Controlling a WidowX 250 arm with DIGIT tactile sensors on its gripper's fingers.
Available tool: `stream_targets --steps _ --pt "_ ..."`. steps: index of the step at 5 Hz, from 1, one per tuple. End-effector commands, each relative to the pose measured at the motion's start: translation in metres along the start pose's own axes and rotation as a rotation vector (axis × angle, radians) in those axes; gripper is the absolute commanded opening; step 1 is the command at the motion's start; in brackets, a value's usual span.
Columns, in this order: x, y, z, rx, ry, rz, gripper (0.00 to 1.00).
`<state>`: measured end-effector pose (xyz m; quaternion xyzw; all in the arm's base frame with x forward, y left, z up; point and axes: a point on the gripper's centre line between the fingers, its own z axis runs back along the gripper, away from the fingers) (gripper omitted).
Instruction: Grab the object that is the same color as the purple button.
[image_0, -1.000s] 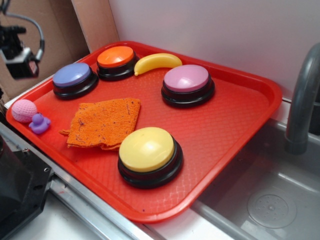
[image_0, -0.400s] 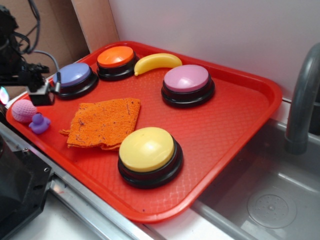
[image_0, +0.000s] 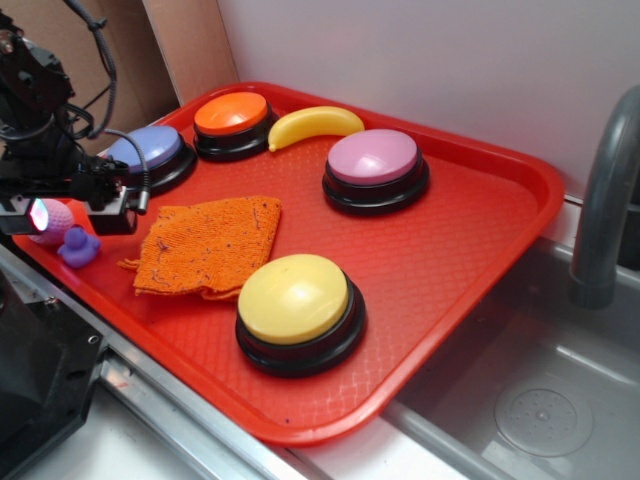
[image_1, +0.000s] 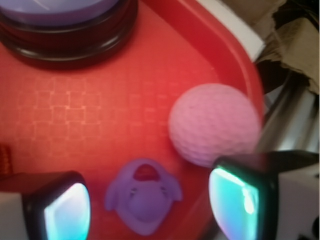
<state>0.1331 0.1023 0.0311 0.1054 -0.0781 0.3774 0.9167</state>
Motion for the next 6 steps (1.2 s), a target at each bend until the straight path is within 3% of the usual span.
stream_targets --steps 1,2,5,6 --pt "-0.005 0.002 0.002 -0.005 0.014 -0.026 0.07" --pt "-0.014 0.001 0.002 0.001 0.045 -0.047 0.00" --pt "-0.002 0.014 -0.002 0.018 0.038 0.001 0.00" --pt "0.004 0.010 0.008 -0.016 0.016 -0.004 0.00"
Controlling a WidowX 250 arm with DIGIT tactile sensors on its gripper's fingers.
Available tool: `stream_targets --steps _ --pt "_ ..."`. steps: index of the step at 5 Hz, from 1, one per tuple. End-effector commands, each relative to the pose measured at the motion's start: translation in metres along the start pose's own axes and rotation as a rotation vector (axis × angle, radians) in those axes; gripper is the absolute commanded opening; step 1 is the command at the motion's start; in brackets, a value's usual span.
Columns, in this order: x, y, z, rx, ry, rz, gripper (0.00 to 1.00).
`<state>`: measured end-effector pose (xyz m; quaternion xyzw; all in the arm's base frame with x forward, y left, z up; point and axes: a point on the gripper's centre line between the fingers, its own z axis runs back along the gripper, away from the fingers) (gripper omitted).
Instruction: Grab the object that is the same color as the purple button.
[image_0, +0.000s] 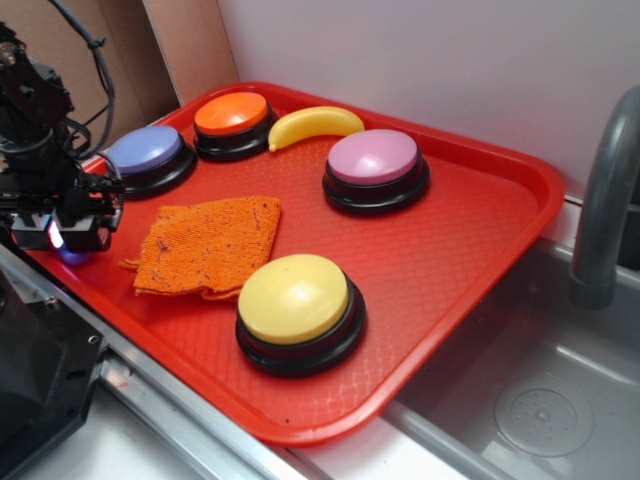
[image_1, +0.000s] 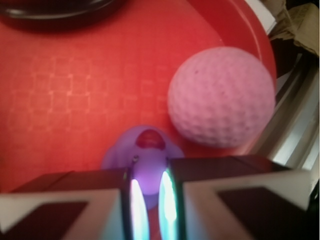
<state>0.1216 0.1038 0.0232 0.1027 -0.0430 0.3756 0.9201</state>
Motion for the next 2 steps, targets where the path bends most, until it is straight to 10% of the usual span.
stream_targets --steps 1,2 --pt "0.029 -0.012 0.054 -0.144 -0.129 -0.009 0.00" --pt "0.044 -0.023 0.094 -0.256 -0.161 -0.009 0.00"
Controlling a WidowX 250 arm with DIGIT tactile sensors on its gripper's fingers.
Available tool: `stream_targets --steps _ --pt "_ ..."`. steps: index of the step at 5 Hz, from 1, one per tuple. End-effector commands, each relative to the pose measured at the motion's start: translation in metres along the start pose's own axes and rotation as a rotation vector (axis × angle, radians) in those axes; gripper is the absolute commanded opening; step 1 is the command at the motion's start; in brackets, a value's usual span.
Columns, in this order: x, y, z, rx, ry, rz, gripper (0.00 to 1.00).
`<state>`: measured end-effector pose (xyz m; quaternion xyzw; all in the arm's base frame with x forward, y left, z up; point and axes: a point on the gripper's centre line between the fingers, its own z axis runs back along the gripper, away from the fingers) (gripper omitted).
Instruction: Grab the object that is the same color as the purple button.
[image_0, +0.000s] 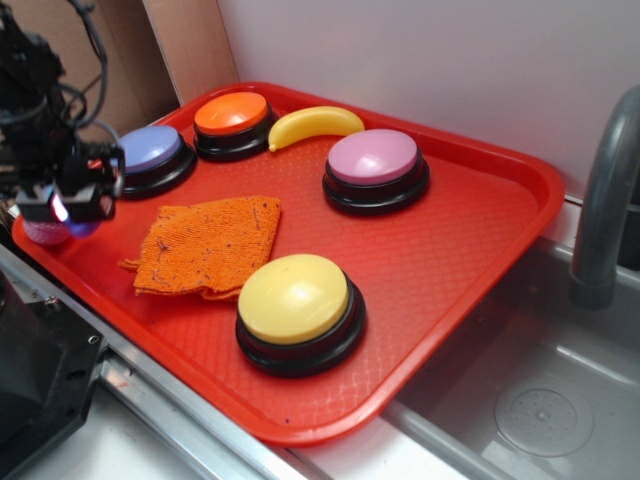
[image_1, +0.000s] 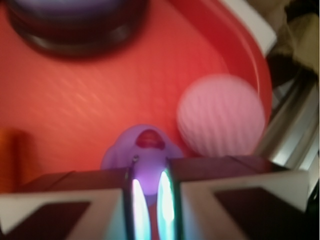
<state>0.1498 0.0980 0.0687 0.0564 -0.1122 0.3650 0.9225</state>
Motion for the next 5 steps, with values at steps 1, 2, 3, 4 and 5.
stream_targets --steps 1,2,3,4,5 --pt "0.040 -0.038 0.082 -0.198 -0.006 -0.111 0.00" --pt "0.051 -0.061 0.111 -0.236 -0.032 -0.171 0.00" --pt "0.056 -0.078 0.124 -0.238 0.003 -0.240 0.00" --pt "0.056 -0.095 0.125 -0.215 0.007 -0.298 0.00" --pt "0.055 -0.102 0.110 -0.157 0.016 -0.326 0.00"
